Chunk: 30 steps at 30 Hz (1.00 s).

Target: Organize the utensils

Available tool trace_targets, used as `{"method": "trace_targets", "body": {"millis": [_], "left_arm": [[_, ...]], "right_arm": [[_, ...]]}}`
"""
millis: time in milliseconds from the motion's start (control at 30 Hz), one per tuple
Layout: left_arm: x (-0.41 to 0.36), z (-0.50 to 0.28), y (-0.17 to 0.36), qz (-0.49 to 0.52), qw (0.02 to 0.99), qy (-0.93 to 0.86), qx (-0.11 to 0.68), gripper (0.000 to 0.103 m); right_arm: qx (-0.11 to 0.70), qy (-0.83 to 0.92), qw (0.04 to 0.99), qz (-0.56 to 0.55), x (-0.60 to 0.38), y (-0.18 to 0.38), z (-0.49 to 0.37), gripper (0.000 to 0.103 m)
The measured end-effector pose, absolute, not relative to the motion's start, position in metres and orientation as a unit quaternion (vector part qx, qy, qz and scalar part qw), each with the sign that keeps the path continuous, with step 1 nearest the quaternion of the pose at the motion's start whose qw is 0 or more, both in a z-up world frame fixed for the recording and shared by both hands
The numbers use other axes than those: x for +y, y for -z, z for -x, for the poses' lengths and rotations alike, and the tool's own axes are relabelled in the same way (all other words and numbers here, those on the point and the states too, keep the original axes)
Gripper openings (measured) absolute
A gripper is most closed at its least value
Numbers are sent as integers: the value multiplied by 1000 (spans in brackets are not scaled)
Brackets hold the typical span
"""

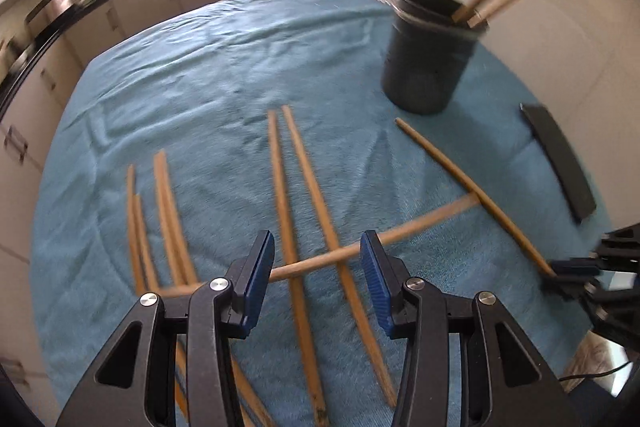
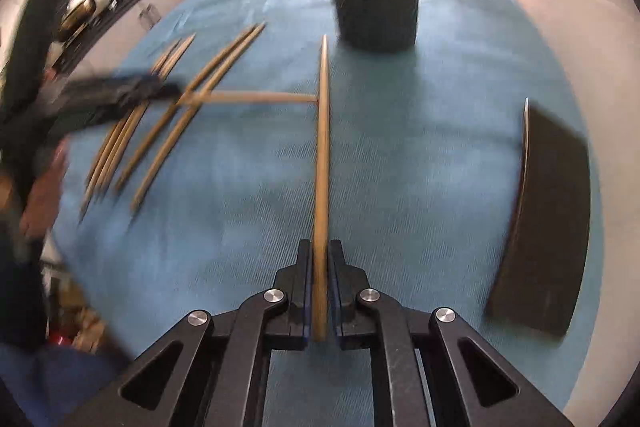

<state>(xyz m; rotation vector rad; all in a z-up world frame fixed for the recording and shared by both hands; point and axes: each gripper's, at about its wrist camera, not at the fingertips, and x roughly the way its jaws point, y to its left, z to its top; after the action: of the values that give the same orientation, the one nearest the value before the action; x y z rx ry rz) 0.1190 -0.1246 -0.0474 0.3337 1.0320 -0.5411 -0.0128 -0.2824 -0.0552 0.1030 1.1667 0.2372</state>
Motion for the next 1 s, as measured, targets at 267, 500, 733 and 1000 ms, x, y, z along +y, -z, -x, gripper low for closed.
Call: {"method": "trace_targets", "body": {"millis": [267,500,733,1000], "left_arm": [[-154,-107,57,-259,787,316,462,43],[-140,-92,43,-328,771,343,425,43],[-139,-71,50,-387,750,353,403,50],[-167,-64,63,-451,724,357,381,50]], "right_arm": [[519,-91,847,-78,-317,36,51,26],[497,-89,857,-105,-327,30,50,26],[492,-93,856,-130,-327,35,48,28],[488,-97,856,-138,-327,35,50,28]]}}
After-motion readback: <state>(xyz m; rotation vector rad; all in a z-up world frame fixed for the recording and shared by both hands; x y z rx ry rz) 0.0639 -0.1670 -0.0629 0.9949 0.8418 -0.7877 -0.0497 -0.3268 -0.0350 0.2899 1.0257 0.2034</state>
